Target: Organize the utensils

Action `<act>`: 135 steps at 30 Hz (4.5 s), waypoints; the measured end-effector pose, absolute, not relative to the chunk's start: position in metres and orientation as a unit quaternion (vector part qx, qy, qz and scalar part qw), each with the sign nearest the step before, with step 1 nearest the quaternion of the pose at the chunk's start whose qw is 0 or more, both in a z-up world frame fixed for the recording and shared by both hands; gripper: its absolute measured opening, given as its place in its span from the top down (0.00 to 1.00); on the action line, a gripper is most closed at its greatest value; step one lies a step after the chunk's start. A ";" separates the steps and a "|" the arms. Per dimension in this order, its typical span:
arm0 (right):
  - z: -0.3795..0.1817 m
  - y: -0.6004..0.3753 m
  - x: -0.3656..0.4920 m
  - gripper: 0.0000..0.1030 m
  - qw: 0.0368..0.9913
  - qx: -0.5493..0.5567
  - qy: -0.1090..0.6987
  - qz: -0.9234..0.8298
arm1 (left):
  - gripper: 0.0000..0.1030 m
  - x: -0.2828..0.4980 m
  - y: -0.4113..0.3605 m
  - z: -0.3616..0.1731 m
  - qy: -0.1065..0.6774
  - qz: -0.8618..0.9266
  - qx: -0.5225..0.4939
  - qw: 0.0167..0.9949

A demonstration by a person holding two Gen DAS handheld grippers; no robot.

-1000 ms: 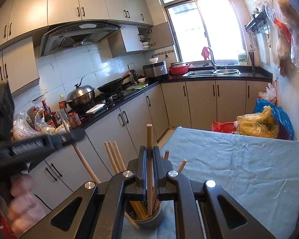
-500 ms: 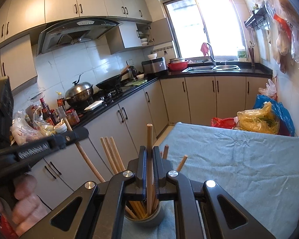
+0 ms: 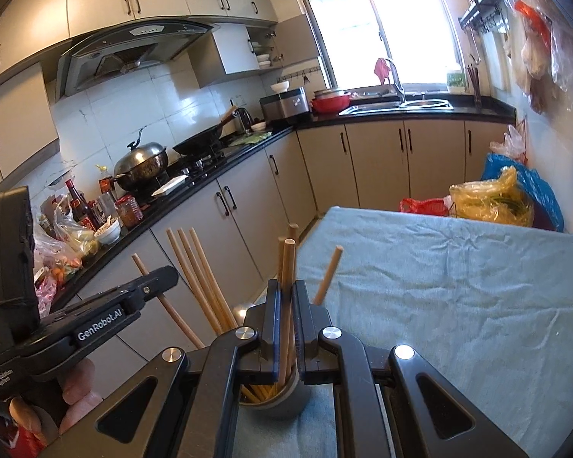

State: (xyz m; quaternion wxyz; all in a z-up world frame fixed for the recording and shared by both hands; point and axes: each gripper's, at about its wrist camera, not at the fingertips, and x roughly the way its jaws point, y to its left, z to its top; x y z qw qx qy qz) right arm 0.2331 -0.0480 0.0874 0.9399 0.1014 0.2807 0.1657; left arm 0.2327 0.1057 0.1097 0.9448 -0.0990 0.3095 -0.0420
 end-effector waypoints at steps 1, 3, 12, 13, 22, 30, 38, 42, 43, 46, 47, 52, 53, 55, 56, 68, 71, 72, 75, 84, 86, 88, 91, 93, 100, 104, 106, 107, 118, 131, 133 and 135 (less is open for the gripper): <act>0.086 -0.048 0.234 0.93 0.940 0.101 0.283 0.165 | 0.95 0.232 0.104 0.109 0.308 -0.041 -0.097 0.946; 0.083 -0.048 0.235 0.93 0.940 0.100 0.282 0.161 | 0.95 0.230 0.103 0.109 0.304 -0.037 -0.092 0.947; 0.093 -0.053 0.229 0.93 0.940 0.109 0.277 0.166 | 0.94 0.227 0.103 0.110 0.305 -0.036 -0.089 0.947; 0.095 -0.053 0.227 0.93 0.941 0.108 0.274 0.165 | 0.94 0.226 0.103 0.110 0.305 -0.036 -0.088 0.948; 0.115 -0.064 0.203 0.79 0.948 0.115 0.248 0.163 | 0.74 0.211 0.103 0.120 0.288 -0.023 -0.079 0.954; 0.117 -0.086 0.169 0.61 0.953 0.124 0.233 0.149 | 0.55 0.187 0.097 0.123 0.272 -0.001 -0.059 0.961; 0.090 -0.109 0.120 0.32 0.960 0.102 0.237 0.106 | 0.23 0.137 0.085 0.103 0.274 0.035 -0.036 0.960; 0.066 -0.111 0.090 0.21 0.964 0.073 0.242 0.080 | 0.11 0.106 0.080 0.085 0.276 0.059 -0.015 0.959; 0.059 -0.111 0.082 0.18 0.965 0.066 0.244 0.073 | 0.09 0.099 0.077 0.079 0.279 0.066 -0.004 0.958; 0.037 -0.112 0.062 0.15 0.964 0.056 0.252 0.059 | 0.08 0.082 0.075 0.060 0.292 0.081 0.011 0.953; 0.029 -0.113 0.056 0.15 0.964 0.055 0.255 0.056 | 0.08 0.079 0.075 0.055 0.294 0.087 0.014 0.952; 0.006 -0.107 0.041 0.14 0.958 0.056 0.277 0.050 | 0.08 0.065 0.075 0.037 0.307 0.108 0.022 0.945; 0.002 -0.104 0.040 0.14 0.957 0.054 0.281 0.053 | 0.08 0.065 0.076 0.033 0.310 0.107 0.024 0.944; 0.000 -0.097 0.039 0.14 0.956 0.048 0.283 0.056 | 0.08 0.063 0.077 0.030 0.310 0.111 0.027 0.944; -0.003 -0.093 0.039 0.14 0.956 0.041 0.284 0.057 | 0.08 0.063 0.078 0.029 0.309 0.114 0.031 0.944; -0.016 -0.074 0.047 0.14 0.949 0.026 0.307 0.066 | 0.08 0.070 0.084 0.017 0.326 0.110 0.031 0.938; -0.017 -0.071 0.047 0.14 0.949 0.021 0.309 0.067 | 0.08 0.071 0.084 0.013 0.330 0.109 0.032 0.937; -0.017 -0.070 0.047 0.14 0.948 0.020 0.309 0.067 | 0.08 0.071 0.083 0.013 0.330 0.109 0.032 0.937; -0.018 -0.068 0.048 0.13 0.948 0.018 0.312 0.068 | 0.08 0.071 0.080 0.011 0.331 0.107 0.035 0.937; -0.020 -0.064 0.051 0.13 0.945 0.011 0.318 0.069 | 0.08 0.074 0.077 0.008 0.330 0.104 0.039 0.937; -0.021 -0.063 0.052 0.13 0.945 0.010 0.321 0.069 | 0.08 0.075 0.076 0.007 0.332 0.103 0.040 0.937; -0.022 -0.062 0.052 0.12 0.944 0.009 0.322 0.070 | 0.08 0.075 0.075 0.006 0.333 0.104 0.042 0.936; -0.022 -0.060 0.053 0.12 0.943 0.008 0.324 0.071 | 0.08 0.076 0.075 0.004 0.334 0.102 0.043 0.936; -0.023 -0.059 0.054 0.12 0.943 0.007 0.326 0.071 | 0.08 0.075 0.077 0.004 0.334 0.103 0.043 0.936; -0.025 -0.058 0.054 0.12 0.941 0.006 0.330 0.072 | 0.08 0.075 0.078 0.003 0.335 0.103 0.044 0.935; -0.026 -0.058 0.055 0.12 0.940 0.006 0.332 0.072 | 0.08 0.076 0.078 0.000 0.338 0.101 0.045 0.935; -0.026 -0.058 0.055 0.12 0.940 0.006 0.333 0.072 | 0.08 0.076 0.079 -0.001 0.339 0.100 0.045 0.934; -0.027 -0.059 0.056 0.12 0.940 0.006 0.333 0.072 | 0.08 0.076 0.079 -0.001 0.339 0.100 0.046 0.934; -0.028 -0.058 0.056 0.12 0.939 0.008 0.336 0.071 | 0.08 0.076 0.079 -0.002 0.339 0.100 0.047 0.934; -0.031 -0.059 0.056 0.11 0.939 0.011 0.338 0.070 | 0.08 0.076 0.078 -0.002 0.340 0.101 0.048 0.934; -0.032 -0.061 0.056 0.11 0.938 0.013 0.339 0.069 | 0.08 0.076 0.078 -0.003 0.340 0.101 0.049 0.934; -0.033 -0.062 0.055 0.11 0.938 0.014 0.339 0.068 | 0.08 0.076 0.078 -0.003 0.340 0.102 0.048 0.934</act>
